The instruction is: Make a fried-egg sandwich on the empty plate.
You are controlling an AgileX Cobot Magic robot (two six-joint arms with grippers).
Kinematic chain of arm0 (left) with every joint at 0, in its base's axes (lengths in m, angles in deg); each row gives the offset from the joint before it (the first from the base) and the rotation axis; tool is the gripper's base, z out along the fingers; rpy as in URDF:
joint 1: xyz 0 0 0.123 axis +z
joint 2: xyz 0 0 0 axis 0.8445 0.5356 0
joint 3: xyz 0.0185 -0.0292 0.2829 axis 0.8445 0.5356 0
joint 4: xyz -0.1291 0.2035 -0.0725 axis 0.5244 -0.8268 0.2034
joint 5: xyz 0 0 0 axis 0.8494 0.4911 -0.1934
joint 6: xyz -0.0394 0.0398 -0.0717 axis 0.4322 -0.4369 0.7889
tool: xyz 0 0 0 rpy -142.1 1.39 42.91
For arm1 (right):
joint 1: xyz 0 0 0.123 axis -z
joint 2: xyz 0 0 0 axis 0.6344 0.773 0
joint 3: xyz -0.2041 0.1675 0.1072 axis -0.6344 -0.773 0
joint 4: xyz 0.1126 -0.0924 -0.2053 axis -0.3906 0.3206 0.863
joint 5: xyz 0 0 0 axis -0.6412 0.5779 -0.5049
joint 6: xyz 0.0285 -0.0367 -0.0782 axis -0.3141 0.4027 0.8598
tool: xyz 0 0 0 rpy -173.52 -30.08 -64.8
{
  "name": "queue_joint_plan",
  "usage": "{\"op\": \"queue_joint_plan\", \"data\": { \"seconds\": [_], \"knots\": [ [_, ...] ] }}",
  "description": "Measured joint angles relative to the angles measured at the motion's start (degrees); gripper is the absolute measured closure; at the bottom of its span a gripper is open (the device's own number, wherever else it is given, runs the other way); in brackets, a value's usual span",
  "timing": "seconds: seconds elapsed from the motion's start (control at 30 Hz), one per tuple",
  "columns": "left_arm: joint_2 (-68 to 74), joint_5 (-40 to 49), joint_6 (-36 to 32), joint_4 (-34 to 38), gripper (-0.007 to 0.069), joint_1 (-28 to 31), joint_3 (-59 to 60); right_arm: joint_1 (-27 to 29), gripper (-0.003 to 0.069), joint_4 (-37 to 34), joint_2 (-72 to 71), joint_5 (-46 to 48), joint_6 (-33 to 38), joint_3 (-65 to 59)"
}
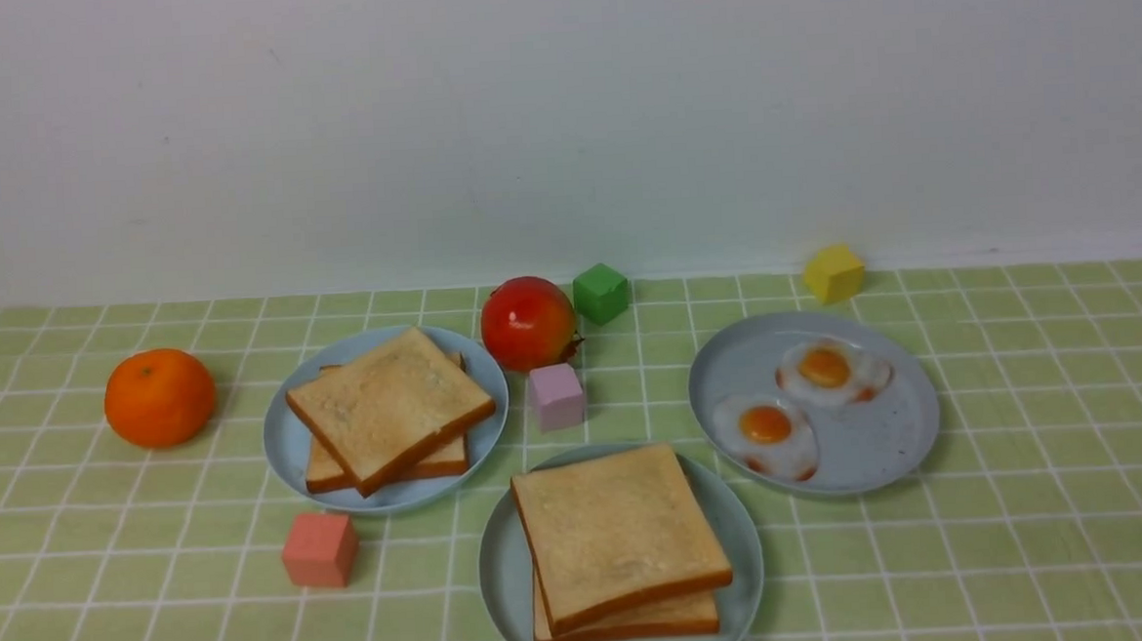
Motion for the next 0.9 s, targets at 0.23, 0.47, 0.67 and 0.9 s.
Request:
{"op": "queue_joint_plan", "data": {
  "seconds": [0.23, 0.47, 0.67, 0.9],
  "knots": [
    [0.0, -0.1, 0.0, 0.1, 0.0638, 0.0, 0.2, 0.0, 0.0528, 0.0, 0.0, 0.0, 0.0, 0.0],
    [0.0, -0.1, 0.0, 0.2, 0.0637, 0.0, 0.2, 0.0, 0.0522, 0.0, 0.0, 0.0, 0.0, 0.0],
    [0.0, -0.1, 0.0, 0.2, 0.0636, 0.0, 0.2, 0.0, 0.0512, 0.0, 0.0, 0.0, 0.0, 0.0],
    [0.0, -0.1, 0.0, 0.2, 0.0634, 0.0, 0.2, 0.0, 0.0504, 0.3, 0.0, 0.0, 0.0, -0.1]
  ]
}}
